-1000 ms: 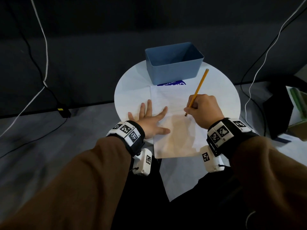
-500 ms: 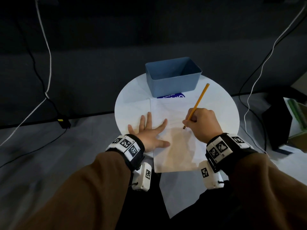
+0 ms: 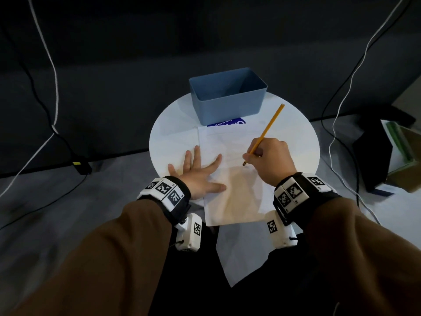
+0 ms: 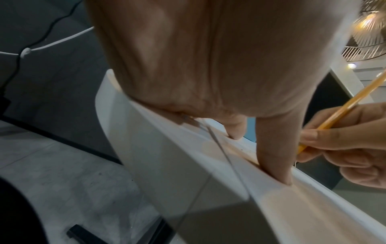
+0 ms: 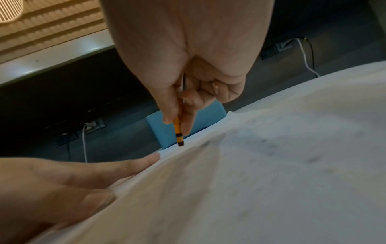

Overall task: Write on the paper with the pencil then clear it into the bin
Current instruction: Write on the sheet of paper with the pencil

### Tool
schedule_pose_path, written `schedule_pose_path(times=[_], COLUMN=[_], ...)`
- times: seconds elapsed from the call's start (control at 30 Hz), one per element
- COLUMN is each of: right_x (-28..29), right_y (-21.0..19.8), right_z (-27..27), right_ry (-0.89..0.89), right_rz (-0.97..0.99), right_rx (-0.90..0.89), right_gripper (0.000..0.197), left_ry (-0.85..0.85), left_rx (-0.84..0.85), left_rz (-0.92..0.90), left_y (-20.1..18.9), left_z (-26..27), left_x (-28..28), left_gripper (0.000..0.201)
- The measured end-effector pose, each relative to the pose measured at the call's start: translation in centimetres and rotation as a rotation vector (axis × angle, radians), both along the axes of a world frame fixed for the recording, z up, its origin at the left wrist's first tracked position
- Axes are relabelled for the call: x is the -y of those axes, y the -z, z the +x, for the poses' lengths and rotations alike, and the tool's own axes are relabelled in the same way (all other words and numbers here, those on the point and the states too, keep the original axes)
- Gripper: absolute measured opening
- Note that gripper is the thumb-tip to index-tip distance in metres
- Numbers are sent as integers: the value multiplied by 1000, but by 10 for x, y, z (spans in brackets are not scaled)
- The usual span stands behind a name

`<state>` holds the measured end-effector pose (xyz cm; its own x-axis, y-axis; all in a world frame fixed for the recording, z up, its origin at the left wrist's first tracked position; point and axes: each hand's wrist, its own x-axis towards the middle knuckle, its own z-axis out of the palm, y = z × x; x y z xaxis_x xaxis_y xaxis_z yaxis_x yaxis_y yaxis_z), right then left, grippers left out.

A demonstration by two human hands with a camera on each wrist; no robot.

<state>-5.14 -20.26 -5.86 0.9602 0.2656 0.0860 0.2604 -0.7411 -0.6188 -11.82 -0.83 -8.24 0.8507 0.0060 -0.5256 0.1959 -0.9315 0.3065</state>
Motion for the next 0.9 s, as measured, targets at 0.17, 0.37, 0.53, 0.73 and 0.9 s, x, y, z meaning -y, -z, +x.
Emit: schedule_pose_path(times=[0.17, 0.37, 0.53, 0.73, 0.9], right_x=[-21, 5, 14, 0, 23], right_y=[9, 4, 1, 8, 5], right_z=[-10, 2, 5, -4, 1], right_ry=[-89, 62, 58, -14, 113], right_rz=[-4, -91, -36, -70, -98], right_rx=[-33, 2, -4, -11, -11], right_gripper=[15, 17, 16, 19, 17], left_ry=[7, 9, 10, -2, -1], left_rx=[1, -1, -6, 0, -3], left_rz=[43, 28, 22, 22, -11], left_y=[5, 3, 3, 5, 5], left_z=[1, 0, 1, 2, 1], left_x=[0, 0, 0, 0, -3], left_gripper=[91, 90, 90, 90, 89])
